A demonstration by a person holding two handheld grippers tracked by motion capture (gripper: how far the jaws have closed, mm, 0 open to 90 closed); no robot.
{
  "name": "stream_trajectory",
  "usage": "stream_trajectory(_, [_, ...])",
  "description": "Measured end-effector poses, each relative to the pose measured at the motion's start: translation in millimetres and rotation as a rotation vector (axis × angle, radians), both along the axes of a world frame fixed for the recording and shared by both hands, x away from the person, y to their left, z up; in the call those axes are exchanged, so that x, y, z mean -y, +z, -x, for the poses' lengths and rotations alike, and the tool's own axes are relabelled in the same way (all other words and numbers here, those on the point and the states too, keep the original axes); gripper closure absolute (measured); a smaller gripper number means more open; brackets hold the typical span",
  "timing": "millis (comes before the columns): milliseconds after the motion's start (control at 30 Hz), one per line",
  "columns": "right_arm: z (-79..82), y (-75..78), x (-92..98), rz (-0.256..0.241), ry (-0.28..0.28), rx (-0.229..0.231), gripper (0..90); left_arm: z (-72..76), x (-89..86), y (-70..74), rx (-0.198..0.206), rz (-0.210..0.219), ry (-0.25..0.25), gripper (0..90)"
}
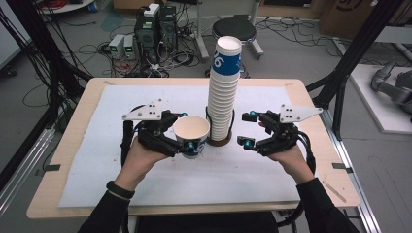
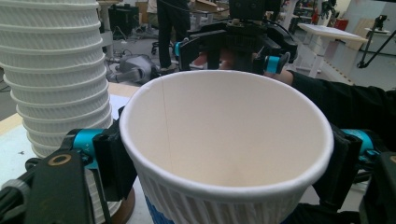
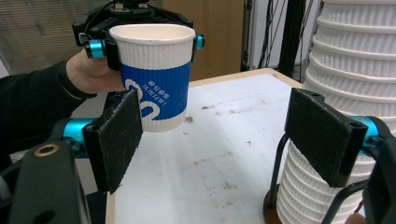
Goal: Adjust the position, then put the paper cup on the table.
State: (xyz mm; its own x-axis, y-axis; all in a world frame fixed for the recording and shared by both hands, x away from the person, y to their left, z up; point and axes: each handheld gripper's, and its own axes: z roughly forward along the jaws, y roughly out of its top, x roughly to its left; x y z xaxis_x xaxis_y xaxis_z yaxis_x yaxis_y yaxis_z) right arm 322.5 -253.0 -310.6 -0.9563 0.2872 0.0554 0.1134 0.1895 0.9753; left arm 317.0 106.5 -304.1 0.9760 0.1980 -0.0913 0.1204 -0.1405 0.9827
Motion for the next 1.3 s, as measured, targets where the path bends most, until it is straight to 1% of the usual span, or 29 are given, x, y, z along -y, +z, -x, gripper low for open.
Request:
stream_trajectory(133, [0.9, 1.1, 1.7, -0.005, -0.001, 0.004, 19.5, 1.1, 0.8, 1.6, 0.009, 0.001, -0.004, 23.4])
stream_trajectory(200, [1.0, 1.6, 2.4, -0.004, -0.008, 0.009, 19.5, 1.8, 0.8, 2.2, 0.007, 0.002, -0.003, 23.4])
stream_trajectory(300, [1.2, 2.3, 4.1, -0.005, -0.011, 0.006, 19.5, 1.9, 0.6, 2.7, 0.009, 0.004, -0.003, 23.4])
stream_trajectory(500, [0.3, 3.3, 7.2, -0.008, -0.020, 0.016, 19.5, 2.0, -2.1, 4.2, 0.013, 0.009, 0.005, 23.4])
stream_trajectory(667, [-0.9, 3.9, 10.2, -0.014, -0.029, 0.012, 19.5, 2.6, -5.8, 5.1, 0.024, 0.001, 0.020, 23.4])
stream_trajectory(833, [-1.9, 4.4, 12.7, -0.021, -0.037, 0.012, 19.5, 1.2, -12.7, 5.6, 0.037, -0.013, 0.056, 23.4])
stream_trajectory(967, [-3.0, 4.7, 14.6, -0.019, -0.045, 0.014, 19.5, -1.1, -21.4, 5.8, 0.053, -0.021, 0.095, 23.4])
stream_trajectory(1067, [-4.3, 4.6, 16.2, -0.019, -0.055, 0.013, 19.5, -3.2, -28.5, 5.0, 0.058, -0.021, 0.129, 23.4])
stream_trajectory(1200, [-5.8, 4.4, 17.8, -0.021, -0.061, 0.010, 19.5, -5.4, -37.0, 3.4, 0.067, -0.024, 0.155, 23.4])
stream_trajectory(1233, [-6.0, 4.4, 18.0, -0.022, -0.063, 0.009, 19.5, -6.1, -39.8, 2.7, 0.069, -0.028, 0.171, 23.4])
stream_trajectory(1267, [-7.0, 4.3, 18.7, -0.023, -0.065, 0.013, 19.5, -6.6, -41.3, 2.3, 0.070, -0.027, 0.174, 23.4])
stream_trajectory(1300, [-7.0, 4.3, 18.9, -0.023, -0.065, 0.008, 19.6, -7.1, -43.1, 1.7, 0.067, -0.024, 0.181, 23.4])
